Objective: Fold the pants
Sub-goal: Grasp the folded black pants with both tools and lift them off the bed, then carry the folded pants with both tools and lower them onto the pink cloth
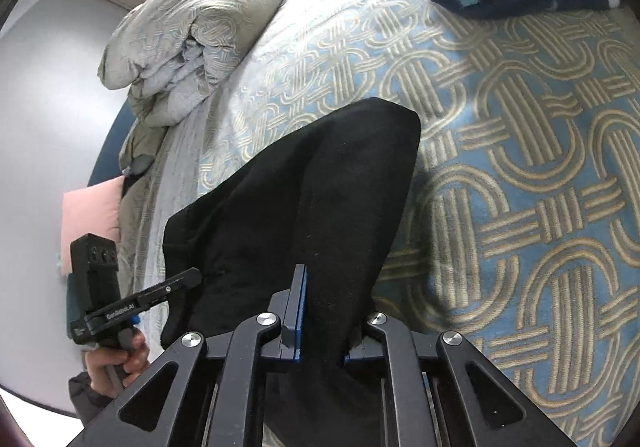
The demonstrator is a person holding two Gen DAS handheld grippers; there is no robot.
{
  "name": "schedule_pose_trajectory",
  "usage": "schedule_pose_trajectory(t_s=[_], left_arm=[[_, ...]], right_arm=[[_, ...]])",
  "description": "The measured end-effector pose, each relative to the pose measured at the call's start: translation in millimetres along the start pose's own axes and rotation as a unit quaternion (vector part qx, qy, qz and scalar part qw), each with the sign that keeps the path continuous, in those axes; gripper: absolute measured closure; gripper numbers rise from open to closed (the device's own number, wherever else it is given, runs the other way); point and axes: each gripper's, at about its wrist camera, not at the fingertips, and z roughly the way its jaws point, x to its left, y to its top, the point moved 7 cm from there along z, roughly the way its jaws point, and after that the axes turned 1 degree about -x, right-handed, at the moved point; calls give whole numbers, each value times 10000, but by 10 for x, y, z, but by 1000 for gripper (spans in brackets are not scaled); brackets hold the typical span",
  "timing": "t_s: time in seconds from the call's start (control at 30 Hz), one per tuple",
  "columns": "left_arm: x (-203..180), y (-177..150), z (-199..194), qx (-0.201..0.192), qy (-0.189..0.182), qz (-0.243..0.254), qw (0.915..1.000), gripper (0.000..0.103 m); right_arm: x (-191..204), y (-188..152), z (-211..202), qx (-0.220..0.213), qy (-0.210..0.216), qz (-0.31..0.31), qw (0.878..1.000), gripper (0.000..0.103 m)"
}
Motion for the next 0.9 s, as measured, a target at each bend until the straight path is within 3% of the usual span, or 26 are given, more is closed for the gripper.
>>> schedule_pose_trajectory(t_s=[0.33,0.63,0.9], left_arm=[[-206,80,-314,-240,-247,3,9994,83],[-595,168,-784,-484,-379,188,9979,83],[-1411,174,-888,-524,-455,650,9955,83]], right_arm=[[264,60,-223,-255,288,-5,9993,94],[525,158,-711,-573,490,-52,9971,94],[466,171,-1401,-964,504,18,9941,94]])
